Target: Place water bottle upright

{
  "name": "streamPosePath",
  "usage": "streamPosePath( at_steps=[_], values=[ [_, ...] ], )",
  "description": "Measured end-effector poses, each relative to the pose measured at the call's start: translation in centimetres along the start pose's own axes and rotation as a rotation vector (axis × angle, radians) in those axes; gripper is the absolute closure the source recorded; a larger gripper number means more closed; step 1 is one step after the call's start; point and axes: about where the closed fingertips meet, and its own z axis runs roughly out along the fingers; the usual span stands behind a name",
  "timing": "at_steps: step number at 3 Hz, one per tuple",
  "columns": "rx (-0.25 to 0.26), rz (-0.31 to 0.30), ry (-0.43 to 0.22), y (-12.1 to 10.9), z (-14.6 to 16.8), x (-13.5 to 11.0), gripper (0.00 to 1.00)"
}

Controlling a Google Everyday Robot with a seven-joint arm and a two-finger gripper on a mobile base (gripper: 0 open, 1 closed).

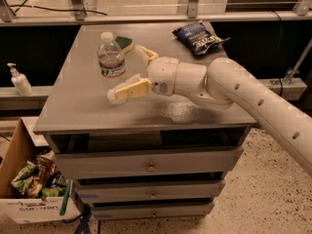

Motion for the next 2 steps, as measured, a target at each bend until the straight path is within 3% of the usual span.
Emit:
streamPosePath(
  at_steps=[2],
  values=[
    [0.101,-0.033,0.069,-2.1,-7.3,0.1,0.00]
  ],
)
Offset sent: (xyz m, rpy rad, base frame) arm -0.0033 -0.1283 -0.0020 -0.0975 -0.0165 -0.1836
